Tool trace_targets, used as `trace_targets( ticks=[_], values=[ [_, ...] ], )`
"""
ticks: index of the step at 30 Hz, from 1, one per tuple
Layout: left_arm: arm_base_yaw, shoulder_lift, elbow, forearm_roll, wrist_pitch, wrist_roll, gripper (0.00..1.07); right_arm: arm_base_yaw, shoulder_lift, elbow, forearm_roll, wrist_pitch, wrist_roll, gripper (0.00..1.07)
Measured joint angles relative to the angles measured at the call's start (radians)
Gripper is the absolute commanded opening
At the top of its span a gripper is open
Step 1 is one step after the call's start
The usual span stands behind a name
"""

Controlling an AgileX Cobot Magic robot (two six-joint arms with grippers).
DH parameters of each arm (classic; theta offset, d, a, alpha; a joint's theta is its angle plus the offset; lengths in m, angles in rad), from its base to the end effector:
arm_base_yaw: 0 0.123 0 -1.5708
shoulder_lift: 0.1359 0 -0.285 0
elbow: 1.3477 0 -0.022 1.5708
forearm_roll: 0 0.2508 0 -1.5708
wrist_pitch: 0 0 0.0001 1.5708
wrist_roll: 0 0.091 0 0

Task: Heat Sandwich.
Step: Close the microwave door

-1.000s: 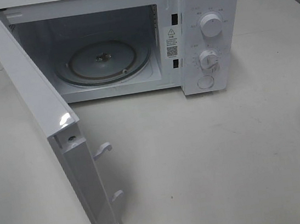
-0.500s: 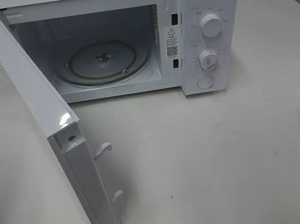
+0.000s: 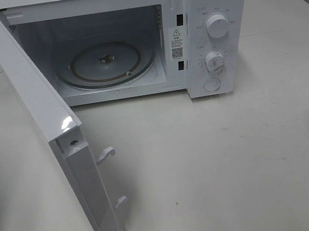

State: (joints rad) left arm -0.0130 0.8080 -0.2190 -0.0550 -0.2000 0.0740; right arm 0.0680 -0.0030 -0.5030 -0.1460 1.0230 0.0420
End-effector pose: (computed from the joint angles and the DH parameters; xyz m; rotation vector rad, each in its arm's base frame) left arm 0.1501 -0.0010 0.2253 0.0235 1.8728 0.0151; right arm -0.0038 -0.0116 0.2819 -0.0220 1.9937 -0.1026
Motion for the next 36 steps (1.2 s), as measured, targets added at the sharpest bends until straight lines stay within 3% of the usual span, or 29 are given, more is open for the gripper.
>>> trace_targets(
  ticks=[5, 9, 12, 13, 16, 25, 32, 36],
  values=[
    [0.0, 0.137, 0.0, 0.009, -0.167, 0.0, 0.0, 0.0, 0.0, 0.0, 0.0, 0.0, 0.0, 0.75],
    [0.0, 0.237, 0.0, 0.07, -0.305, -0.034, 0.0, 0.0, 0.0, 0.0, 0.0, 0.0, 0.0, 0.75],
    [0.0, 0.32, 0.0, 0.182, -0.404, -0.125, 0.0, 0.0, 0.0, 0.0, 0.0, 0.0, 0.0, 0.75],
    [0.0, 0.32, 0.0, 0.182, -0.404, -0.125, 0.0, 0.0, 0.0, 0.0, 0.0, 0.0, 0.0, 0.75],
    [0.0, 0.395, -0.001, 0.29, -0.498, -0.194, 0.0, 0.0, 0.0, 0.0, 0.0, 0.0, 0.0, 0.75],
    [0.0, 0.559, -0.039, 0.431, -0.636, -0.303, 0.0, 0.0, 0.0, 0.0, 0.0, 0.0, 0.0, 0.75],
    [-0.034, 0.646, -0.049, 0.444, -0.726, -0.314, 0.0, 0.0, 0.0, 0.0, 0.0, 0.0, 0.0, 0.75],
    [-0.12, 0.701, -0.082, 0.417, -0.741, -0.291, 0.0, 0.0, 0.0, 0.0, 0.0, 0.0, 0.0, 0.75]
  ],
)
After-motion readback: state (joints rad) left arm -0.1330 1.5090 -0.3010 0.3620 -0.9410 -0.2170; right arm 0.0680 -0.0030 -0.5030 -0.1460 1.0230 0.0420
